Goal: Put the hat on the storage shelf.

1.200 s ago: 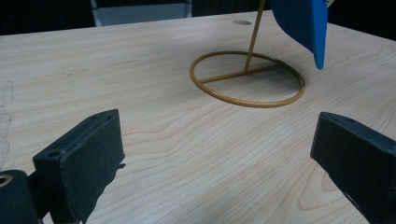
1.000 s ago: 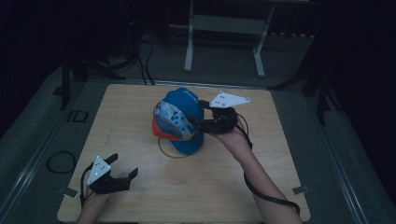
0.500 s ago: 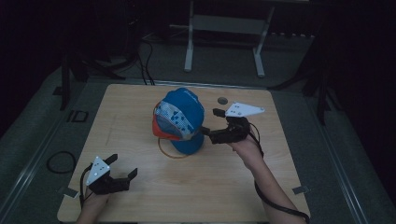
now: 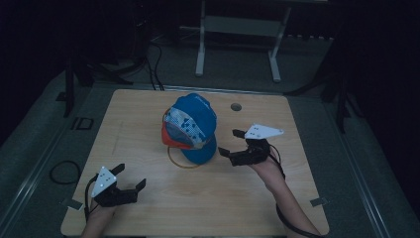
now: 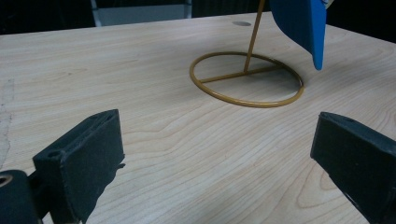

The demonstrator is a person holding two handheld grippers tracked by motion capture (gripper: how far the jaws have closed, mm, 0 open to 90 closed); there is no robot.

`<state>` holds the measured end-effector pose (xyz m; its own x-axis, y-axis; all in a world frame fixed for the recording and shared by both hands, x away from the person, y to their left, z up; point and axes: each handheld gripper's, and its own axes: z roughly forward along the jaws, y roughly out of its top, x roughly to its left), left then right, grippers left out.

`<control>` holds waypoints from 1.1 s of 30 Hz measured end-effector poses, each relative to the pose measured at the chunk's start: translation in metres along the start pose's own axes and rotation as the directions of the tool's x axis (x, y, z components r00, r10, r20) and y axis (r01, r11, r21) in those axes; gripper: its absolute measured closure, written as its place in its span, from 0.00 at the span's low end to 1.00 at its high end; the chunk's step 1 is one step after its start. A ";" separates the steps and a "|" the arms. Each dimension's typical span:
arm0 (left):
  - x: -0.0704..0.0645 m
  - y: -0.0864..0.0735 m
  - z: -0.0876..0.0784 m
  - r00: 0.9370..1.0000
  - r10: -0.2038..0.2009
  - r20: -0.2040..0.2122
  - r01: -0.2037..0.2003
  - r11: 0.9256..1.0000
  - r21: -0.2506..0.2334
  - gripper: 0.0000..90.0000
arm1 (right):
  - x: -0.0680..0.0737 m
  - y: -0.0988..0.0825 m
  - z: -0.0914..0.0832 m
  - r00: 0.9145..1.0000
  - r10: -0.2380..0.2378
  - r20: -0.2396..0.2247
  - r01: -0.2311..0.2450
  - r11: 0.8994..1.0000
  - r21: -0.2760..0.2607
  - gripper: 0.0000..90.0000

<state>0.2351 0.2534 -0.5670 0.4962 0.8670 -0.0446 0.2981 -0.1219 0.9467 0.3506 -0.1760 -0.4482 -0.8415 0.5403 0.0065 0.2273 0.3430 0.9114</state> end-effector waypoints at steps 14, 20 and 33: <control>-0.002 0.000 0.002 1.000 0.009 0.007 -0.009 1.000 0.001 0.03 | -0.005 -0.058 -0.003 0.999 0.034 -0.027 -0.033 0.999 0.025 0.16; -0.002 0.000 0.002 1.000 0.009 0.010 -0.009 1.000 0.001 0.03 | -0.005 -0.080 -0.005 0.998 0.043 -0.043 -0.040 0.998 0.055 0.16; -0.003 0.000 0.003 1.000 0.012 0.011 -0.012 1.000 0.003 0.03 | -0.005 -0.111 -0.012 0.997 0.047 -0.057 -0.041 0.994 0.097 0.17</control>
<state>0.2355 0.2493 -0.5679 0.5091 0.8599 -0.0364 0.2940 -0.1340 0.9463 0.3233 -0.2263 -0.5446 -0.8564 0.5113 0.0722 0.3079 0.3934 0.8663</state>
